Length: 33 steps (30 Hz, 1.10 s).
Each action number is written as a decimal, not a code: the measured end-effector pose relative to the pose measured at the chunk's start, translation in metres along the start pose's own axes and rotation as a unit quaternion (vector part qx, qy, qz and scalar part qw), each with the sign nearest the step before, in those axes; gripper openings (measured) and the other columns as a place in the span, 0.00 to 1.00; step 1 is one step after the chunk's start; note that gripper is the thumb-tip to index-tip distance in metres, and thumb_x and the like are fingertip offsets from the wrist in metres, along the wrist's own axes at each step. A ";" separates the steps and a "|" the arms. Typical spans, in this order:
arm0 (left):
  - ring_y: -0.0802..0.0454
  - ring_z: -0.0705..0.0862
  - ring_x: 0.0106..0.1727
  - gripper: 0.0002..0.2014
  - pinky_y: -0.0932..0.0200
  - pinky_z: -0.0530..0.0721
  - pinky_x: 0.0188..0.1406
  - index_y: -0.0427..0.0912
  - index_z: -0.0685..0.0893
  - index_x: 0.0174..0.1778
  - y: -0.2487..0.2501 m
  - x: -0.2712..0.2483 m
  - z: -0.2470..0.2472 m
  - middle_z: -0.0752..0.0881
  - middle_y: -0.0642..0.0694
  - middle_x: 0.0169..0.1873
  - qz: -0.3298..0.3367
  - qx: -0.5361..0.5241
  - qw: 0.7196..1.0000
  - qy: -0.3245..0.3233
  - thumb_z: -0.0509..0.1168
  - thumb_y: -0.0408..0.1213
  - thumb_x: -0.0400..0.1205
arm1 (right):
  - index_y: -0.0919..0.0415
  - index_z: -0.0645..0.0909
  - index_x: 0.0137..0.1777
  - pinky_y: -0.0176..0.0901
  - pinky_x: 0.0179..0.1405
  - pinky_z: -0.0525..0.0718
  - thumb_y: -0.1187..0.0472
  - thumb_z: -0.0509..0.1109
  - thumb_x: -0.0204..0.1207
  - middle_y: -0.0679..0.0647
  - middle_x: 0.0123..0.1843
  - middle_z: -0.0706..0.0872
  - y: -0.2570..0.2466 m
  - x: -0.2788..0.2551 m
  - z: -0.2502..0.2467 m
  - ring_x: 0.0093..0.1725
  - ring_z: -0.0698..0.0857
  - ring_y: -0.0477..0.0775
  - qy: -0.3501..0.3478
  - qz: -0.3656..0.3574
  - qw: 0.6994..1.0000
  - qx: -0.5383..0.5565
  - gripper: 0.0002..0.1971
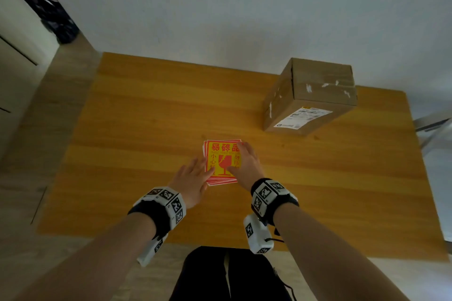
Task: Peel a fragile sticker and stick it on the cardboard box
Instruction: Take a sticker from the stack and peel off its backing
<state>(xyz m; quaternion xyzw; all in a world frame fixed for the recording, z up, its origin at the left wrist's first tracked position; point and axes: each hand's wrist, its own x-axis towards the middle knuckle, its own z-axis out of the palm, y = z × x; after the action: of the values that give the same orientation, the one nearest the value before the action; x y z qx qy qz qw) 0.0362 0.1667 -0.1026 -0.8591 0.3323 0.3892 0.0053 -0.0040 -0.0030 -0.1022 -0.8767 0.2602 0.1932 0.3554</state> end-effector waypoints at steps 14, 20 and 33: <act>0.48 0.40 0.85 0.28 0.47 0.47 0.84 0.51 0.48 0.83 0.007 -0.002 0.001 0.39 0.49 0.84 0.015 -0.053 0.998 0.011 0.49 0.40 0.87 | 0.62 0.75 0.70 0.50 0.52 0.88 0.67 0.73 0.74 0.56 0.58 0.87 -0.005 0.001 -0.012 0.54 0.87 0.55 0.146 0.080 0.966 0.199 0.24; 0.48 0.58 0.83 0.27 0.52 0.63 0.80 0.54 0.56 0.82 0.016 -0.011 -0.022 0.51 0.51 0.84 0.008 -0.206 0.977 0.046 0.54 0.37 0.86 | 0.63 0.86 0.53 0.46 0.50 0.88 0.65 0.72 0.75 0.56 0.50 0.89 -0.005 -0.011 -0.027 0.48 0.88 0.53 0.112 0.049 0.950 0.286 0.08; 0.48 0.68 0.79 0.22 0.55 0.70 0.74 0.51 0.68 0.78 0.067 -0.041 -0.098 0.66 0.50 0.80 0.066 -0.296 0.928 0.217 0.55 0.39 0.86 | 0.63 0.80 0.46 0.47 0.45 0.91 0.69 0.67 0.78 0.58 0.41 0.89 -0.029 -0.054 -0.096 0.39 0.89 0.55 0.035 -0.033 0.902 0.430 0.02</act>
<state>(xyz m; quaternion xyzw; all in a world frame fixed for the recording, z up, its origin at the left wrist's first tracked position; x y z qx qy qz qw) 0.0435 0.1118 0.0104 -0.8611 0.2512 0.2737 -0.3471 -0.0147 -0.0375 0.0058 -0.6532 0.3011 0.0203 0.6945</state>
